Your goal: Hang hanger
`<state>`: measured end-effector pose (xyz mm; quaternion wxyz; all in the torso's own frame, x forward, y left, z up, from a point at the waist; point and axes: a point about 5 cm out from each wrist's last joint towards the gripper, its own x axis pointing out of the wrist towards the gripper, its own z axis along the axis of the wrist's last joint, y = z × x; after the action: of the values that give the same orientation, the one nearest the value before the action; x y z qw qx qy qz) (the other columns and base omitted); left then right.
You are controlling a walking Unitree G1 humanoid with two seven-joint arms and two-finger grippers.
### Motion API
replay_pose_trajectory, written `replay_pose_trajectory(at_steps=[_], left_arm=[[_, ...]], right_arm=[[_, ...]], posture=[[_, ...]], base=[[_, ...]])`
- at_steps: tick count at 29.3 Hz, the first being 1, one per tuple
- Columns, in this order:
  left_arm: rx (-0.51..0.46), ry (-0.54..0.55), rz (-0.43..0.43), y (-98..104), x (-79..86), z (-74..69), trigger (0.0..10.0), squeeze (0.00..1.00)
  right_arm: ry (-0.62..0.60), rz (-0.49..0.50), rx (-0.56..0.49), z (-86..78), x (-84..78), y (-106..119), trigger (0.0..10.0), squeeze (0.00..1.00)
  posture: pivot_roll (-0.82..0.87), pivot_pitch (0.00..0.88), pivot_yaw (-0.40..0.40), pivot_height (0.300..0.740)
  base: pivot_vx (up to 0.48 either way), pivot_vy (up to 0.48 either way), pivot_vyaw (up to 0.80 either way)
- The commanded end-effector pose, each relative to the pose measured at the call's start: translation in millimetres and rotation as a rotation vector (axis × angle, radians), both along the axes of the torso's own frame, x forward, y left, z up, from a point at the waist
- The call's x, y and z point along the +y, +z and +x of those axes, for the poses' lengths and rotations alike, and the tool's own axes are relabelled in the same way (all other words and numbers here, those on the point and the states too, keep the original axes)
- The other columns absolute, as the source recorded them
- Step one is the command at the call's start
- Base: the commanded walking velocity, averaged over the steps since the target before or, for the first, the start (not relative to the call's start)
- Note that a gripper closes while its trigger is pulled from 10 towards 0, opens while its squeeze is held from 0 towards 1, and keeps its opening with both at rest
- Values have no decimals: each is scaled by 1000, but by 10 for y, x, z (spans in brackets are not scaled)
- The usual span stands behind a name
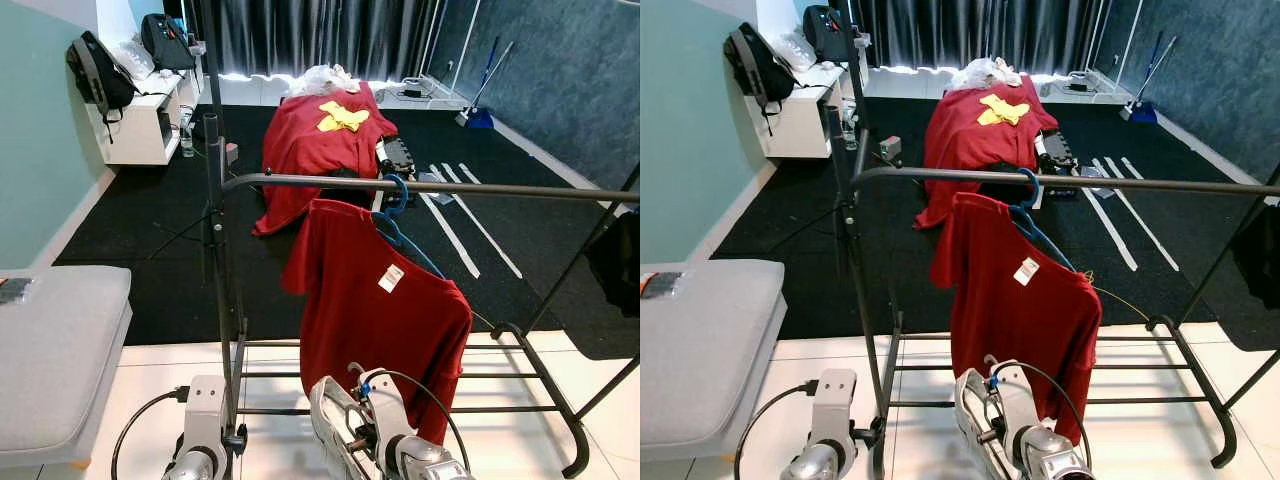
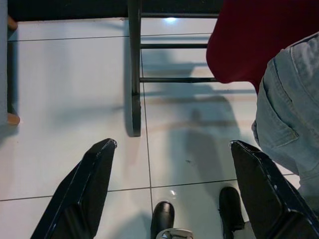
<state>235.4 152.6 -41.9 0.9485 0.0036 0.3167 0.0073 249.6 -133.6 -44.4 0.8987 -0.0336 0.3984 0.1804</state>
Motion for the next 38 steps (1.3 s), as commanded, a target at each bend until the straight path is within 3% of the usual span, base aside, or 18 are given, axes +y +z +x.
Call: replay_pose_trajectory(at_steps=[1, 12, 18, 22, 27, 35, 38], left_arm=[[22, -13, 1, -23, -21, -6, 10000, 0], [-67, 74, 1, 148, 192, 134, 10000, 0], [-99, 5, 21, 209, 116, 177, 10000, 0], [-74, 145, -30, 142, 166, 92, 10000, 0], [-16, 40, 32, 73, 66, 79, 10000, 0], [-25, 20, 37, 91, 4, 109, 10000, 0], [-25, 12, 47, 85, -21, 95, 10000, 0]], right_arm=[[-18, 12, -6, 16, 4, 10, 10000, 0], [-13, 42, -24, 119, 109, 87, 10000, 0], [-10, 46, -21, 125, 152, 91, 10000, 0], [37, 32, -18, 82, 221, 65, 10000, 0], [2, 17, -24, 98, 168, 70, 10000, 0], [2, 9, -34, 56, 132, 45, 10000, 0], [-60, 11, -41, 92, 41, 64, 10000, 0]], posture=[[116, 15, -77, 740], [173, 0, -110, 740], [191, 13, -126, 740], [169, 24, -116, 740], [101, 30, -96, 740], [80, 42, -91, 740], [83, 39, -101, 740]], base=[[0, 0, 0], [0, 0, 0], [0, 0, 0], [0, 0, 0], [0, 0, 0], [0, 0, 0], [0, 0, 0]])
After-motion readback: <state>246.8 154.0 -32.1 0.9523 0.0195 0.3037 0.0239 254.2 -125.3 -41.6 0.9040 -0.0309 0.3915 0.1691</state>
